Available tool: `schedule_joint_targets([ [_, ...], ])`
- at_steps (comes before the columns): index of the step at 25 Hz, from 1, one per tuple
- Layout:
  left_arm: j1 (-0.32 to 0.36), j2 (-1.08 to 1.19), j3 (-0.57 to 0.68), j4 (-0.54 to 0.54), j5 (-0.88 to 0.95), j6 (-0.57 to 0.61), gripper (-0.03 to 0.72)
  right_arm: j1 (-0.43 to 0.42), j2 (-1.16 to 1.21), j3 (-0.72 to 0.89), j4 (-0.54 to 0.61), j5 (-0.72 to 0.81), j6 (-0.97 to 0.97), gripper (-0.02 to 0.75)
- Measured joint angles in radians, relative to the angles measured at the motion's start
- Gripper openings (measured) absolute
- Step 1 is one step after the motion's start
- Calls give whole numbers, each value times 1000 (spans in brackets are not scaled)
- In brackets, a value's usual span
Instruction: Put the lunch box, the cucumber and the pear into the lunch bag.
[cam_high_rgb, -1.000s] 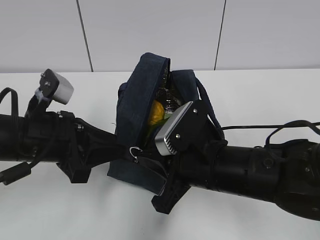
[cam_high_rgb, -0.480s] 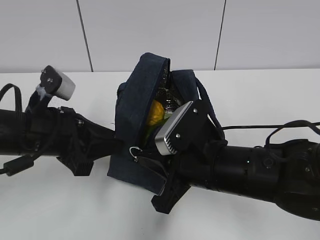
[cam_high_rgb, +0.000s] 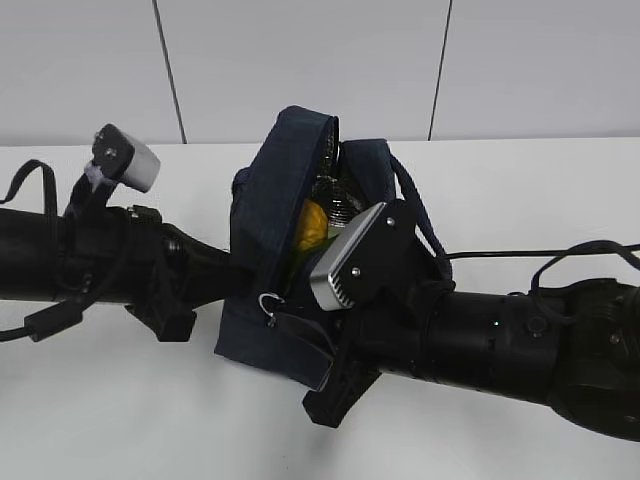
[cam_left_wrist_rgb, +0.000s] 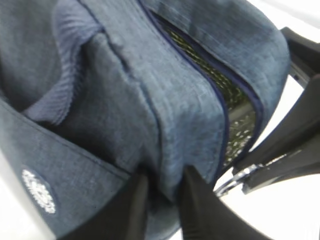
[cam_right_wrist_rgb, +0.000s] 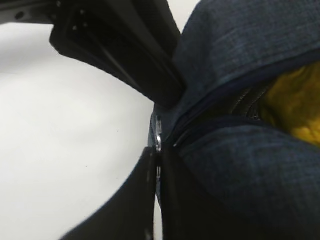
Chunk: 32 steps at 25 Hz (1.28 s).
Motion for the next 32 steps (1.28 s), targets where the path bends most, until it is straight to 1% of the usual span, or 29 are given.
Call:
schedule_joint_targets([
  [1,-1,7,-1,0,7,0,56,0,0,0,0,0,0,0],
  [2,-2,12,-2,0,10,0,36,0,0,0,0,-2,0,0],
  [5,-8,16,-4,0,12,0,17,0,0,0,2,-18,0,0],
  [13,-8,16,-4,0,11,0,13,0,-44,-2,21,-22,0,0],
  [17,-8,16,-4,0,10,0,13,0,-47,-32,29,-18,1,0],
  [23,-8,16,-4,0,8,0,12,0,-48,-119,29,114,1,0],
  [32,-8,16,-4,0,5,0,11,0,-105,-139,29,165,-6,0],
])
